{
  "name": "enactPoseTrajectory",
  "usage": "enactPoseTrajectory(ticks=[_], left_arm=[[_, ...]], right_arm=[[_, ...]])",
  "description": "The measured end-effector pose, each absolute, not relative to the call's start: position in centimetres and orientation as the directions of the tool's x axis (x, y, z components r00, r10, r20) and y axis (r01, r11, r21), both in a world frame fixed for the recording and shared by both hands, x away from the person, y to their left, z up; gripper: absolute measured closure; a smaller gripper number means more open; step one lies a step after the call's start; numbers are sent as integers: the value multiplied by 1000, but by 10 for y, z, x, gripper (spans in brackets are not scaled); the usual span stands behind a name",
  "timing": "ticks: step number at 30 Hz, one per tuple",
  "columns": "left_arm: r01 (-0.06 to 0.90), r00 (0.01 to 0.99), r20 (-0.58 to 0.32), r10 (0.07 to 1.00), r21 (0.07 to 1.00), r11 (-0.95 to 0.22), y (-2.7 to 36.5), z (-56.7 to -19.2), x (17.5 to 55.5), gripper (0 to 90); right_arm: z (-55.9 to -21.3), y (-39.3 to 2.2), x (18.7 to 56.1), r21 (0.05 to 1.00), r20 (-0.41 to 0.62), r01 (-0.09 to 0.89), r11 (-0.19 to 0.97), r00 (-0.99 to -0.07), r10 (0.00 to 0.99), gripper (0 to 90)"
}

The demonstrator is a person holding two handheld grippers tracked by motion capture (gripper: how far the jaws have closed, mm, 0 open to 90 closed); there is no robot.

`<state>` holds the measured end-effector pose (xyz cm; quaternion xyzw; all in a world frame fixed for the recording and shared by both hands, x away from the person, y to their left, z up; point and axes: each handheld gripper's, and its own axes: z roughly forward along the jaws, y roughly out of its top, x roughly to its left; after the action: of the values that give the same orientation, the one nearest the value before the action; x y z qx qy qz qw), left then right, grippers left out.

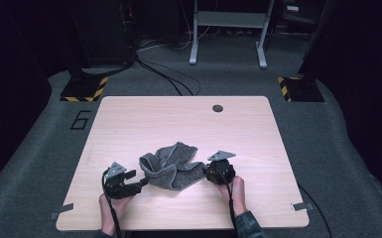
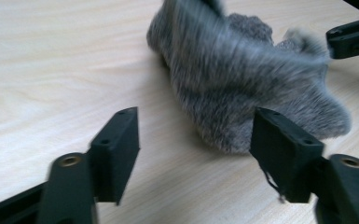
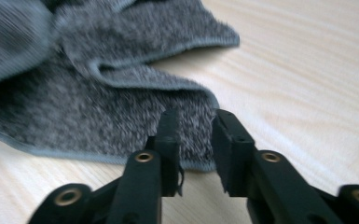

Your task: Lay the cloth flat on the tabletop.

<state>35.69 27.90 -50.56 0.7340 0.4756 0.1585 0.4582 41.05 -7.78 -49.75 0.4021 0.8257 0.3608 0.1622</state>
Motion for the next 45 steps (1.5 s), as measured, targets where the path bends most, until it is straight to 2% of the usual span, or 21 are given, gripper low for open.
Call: enactPoseTrajectory(ticks=[2,3,8,9,13,14,17,19,23,34,45], left_arm=[[536,494,-180,851,833,-135,281,-497,354,270],[525,490,-166,856,840,-138,281,-494,353,250],[479,490,-88,867,858,-183,276,-479,349,243],[469,494,-73,866,862,-195,274,-476,349,239],[433,533,-43,845,872,-228,265,-468,351,243],[424,546,-32,837,873,-243,261,-467,352,247],[401,598,6,801,864,-306,247,-464,356,302],[405,628,11,778,849,-340,240,-467,361,374],[462,682,-31,730,793,-397,228,-483,371,473],[506,707,-60,705,739,-445,230,-505,371,472],[515,708,-42,705,714,-474,236,-511,362,457]], right_arm=[[-492,-76,410,738,32,538,407,-630,776,660],[-485,-70,410,750,34,515,414,-656,754,584],[-478,-52,407,763,26,480,432,-691,723,496],[-477,-41,408,758,-3,455,467,-715,699,449],[-480,-27,409,737,-27,448,506,-729,684,448],[-482,-23,410,729,-34,446,519,-733,679,463],[-490,-14,414,703,-54,457,545,-730,681,597],[-494,-13,418,688,-60,456,564,-739,671,664],[-500,-14,420,672,-60,472,570,-732,678,739],[-510,-32,420,656,-25,526,541,-702,712,747],[-511,-57,414,660,-16,549,513,-672,740,751]])
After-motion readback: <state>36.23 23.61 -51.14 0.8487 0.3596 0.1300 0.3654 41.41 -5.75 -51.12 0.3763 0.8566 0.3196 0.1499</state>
